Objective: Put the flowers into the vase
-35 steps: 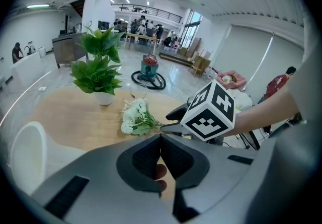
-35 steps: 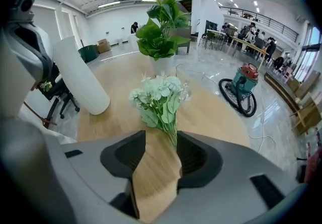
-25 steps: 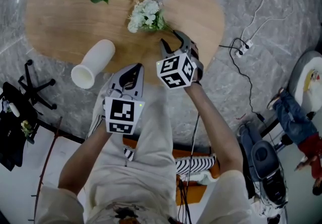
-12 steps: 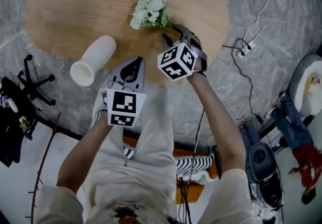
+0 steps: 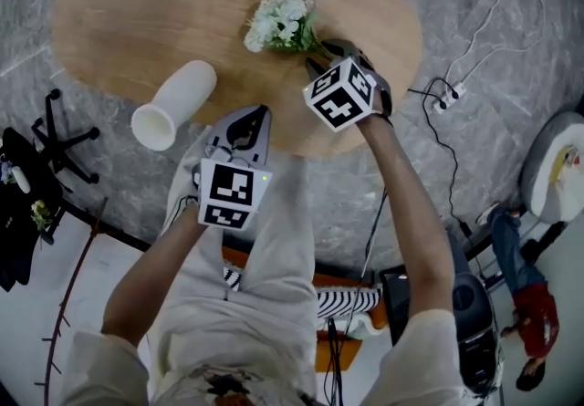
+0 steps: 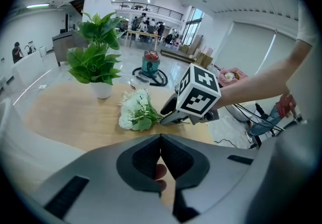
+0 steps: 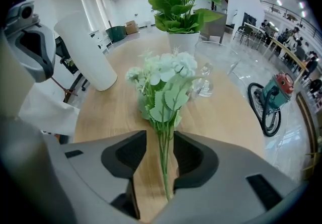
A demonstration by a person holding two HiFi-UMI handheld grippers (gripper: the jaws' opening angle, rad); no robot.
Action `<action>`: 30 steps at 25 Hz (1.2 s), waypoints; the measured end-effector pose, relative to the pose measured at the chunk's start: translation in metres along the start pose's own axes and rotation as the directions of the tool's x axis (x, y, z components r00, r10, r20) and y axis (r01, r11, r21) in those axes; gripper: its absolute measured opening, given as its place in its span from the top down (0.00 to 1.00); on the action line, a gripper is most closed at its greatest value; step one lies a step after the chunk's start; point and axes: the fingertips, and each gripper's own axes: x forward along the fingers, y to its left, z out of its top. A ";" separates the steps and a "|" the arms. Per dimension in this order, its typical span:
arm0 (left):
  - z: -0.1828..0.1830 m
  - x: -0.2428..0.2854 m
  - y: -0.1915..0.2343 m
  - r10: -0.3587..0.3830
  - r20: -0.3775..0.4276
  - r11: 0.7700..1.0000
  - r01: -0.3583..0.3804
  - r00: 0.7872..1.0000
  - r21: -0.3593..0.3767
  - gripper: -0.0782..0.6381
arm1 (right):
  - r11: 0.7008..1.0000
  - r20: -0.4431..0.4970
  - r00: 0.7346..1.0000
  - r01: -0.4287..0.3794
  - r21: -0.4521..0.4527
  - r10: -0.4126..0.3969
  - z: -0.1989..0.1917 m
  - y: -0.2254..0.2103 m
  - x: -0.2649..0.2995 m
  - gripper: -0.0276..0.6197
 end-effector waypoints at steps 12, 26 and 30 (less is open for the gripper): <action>0.003 0.002 -0.008 -0.016 0.005 1.000 0.016 1.000 0.021 0.88 | 0.991 -0.087 0.993 -0.086 -0.106 0.077 0.006 0.001 0.004 0.78; -0.012 -0.011 0.004 0.011 0.008 1.000 -0.011 1.000 -0.017 0.88 | 0.965 -0.148 0.954 -0.259 0.042 0.262 0.011 -0.009 0.020 0.78; -0.013 -0.015 0.010 0.025 0.007 0.999 -0.025 1.000 -0.029 0.88 | 0.953 -0.160 0.940 -0.293 0.075 0.301 0.007 -0.001 0.025 0.81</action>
